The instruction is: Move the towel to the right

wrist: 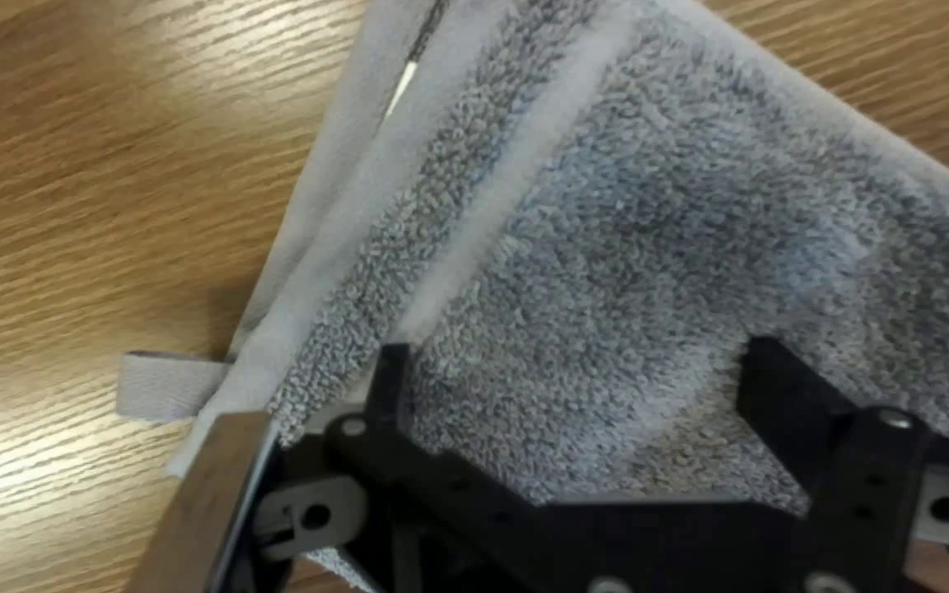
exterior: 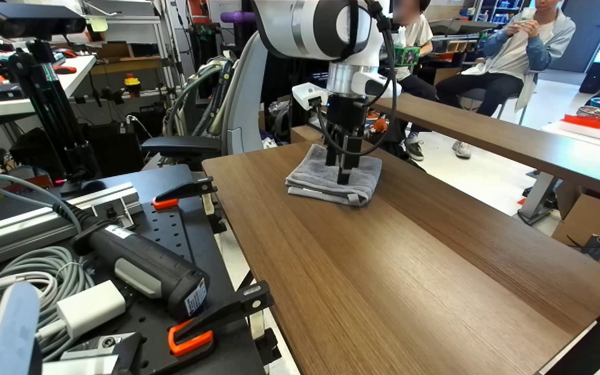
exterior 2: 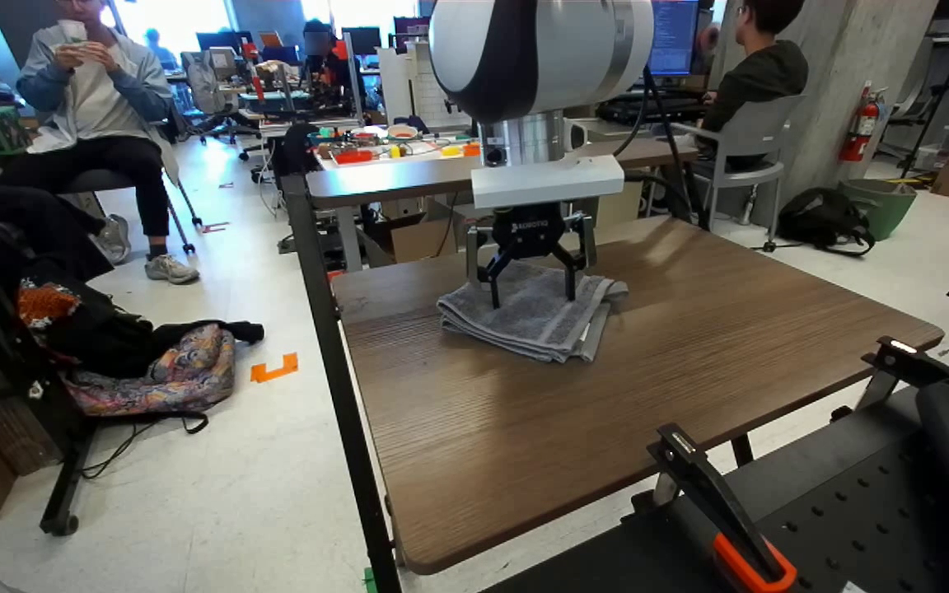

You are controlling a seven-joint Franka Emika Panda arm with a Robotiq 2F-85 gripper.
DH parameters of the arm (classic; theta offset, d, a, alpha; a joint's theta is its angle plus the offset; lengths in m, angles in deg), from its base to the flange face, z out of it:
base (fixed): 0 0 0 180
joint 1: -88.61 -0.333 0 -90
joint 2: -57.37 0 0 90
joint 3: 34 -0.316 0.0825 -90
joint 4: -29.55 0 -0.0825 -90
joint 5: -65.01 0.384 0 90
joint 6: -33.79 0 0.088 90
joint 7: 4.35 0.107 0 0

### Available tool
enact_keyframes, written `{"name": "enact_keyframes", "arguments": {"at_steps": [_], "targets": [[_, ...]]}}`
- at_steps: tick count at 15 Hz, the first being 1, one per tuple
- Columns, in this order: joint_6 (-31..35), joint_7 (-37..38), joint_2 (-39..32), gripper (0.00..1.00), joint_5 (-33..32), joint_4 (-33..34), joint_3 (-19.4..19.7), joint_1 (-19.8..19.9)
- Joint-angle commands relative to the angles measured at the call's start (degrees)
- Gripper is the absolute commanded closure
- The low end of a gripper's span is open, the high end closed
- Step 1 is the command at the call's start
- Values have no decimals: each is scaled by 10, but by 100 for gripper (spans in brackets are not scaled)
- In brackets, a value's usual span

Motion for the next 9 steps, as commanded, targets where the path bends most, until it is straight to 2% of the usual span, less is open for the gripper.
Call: {"name": "enact_keyframes", "arguments": {"at_steps": [1, 4, 9], "targets": [[0, -18, -11, 0, 4, 9, 23, 8], [3, -28, -11, 0, 2, -2, 44, 25], [-3, -56, -22, 0, 4, -6, 81, 83]]}}
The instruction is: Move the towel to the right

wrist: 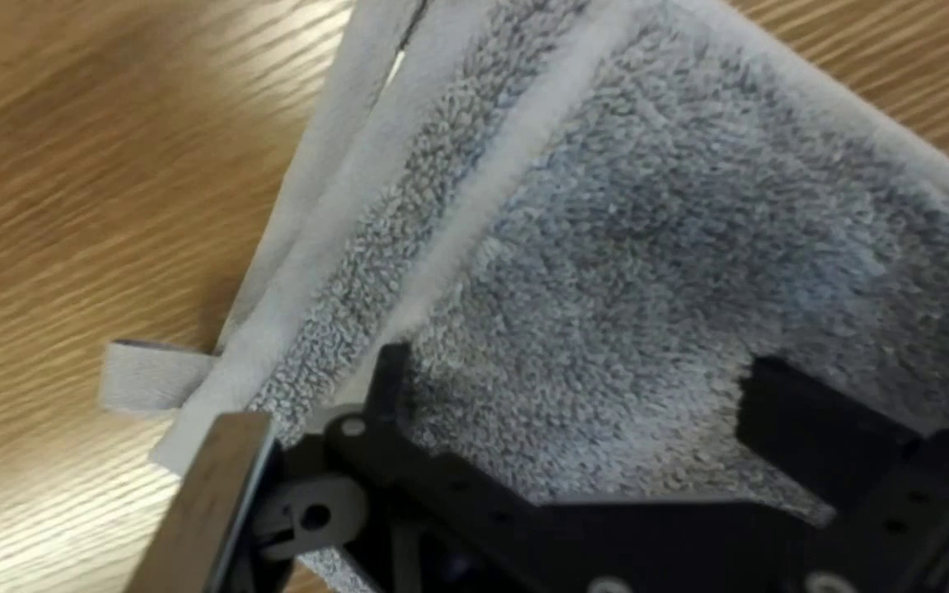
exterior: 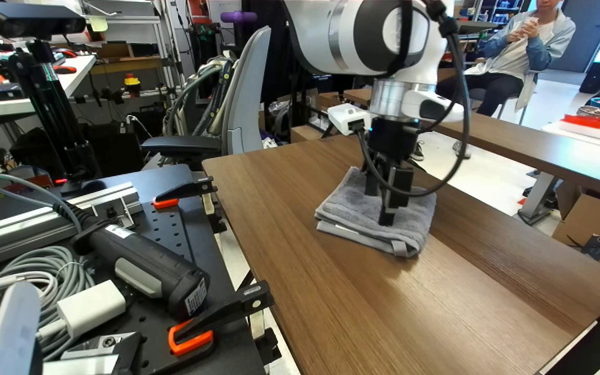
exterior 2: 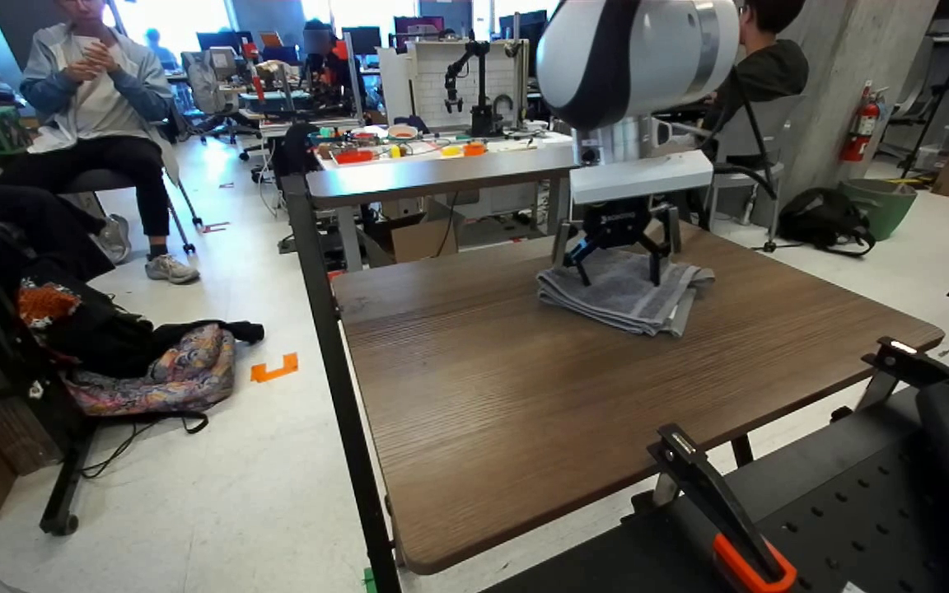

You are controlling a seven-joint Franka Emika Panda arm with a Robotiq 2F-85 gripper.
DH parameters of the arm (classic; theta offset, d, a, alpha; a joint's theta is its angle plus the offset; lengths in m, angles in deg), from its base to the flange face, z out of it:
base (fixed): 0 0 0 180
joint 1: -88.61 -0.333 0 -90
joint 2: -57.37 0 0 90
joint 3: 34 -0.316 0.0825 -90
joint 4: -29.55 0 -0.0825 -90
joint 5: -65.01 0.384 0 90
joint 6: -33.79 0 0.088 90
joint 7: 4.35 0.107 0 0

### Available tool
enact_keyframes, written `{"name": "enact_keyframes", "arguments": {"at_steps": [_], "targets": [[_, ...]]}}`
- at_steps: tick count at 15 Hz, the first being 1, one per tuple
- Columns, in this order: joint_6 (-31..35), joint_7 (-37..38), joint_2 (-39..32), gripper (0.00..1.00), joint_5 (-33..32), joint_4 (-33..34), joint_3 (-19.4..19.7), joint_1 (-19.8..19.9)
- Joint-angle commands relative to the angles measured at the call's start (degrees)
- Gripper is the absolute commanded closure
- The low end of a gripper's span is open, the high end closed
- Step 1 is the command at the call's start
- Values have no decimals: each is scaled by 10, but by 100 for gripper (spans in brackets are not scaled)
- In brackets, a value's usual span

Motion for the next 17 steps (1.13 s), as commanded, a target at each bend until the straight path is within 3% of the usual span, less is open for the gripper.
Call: {"name": "enact_keyframes", "arguments": {"at_steps": [1, 6, 11, 14, 16, 17], "targets": [[-7, -34, -16, 0, 7, 7, 23, 48], [-27, -61, -6, 0, 15, 31, 42, 112], [-29, -84, 29, 0, 16, 34, 35, 136], [-16, -111, 87, 0, 9, -15, 26, 129], [10, -151, 133, 0, -34, -83, 32, 110], [-4, -121, 72, 0, -9, -6, 32, 122]]}}
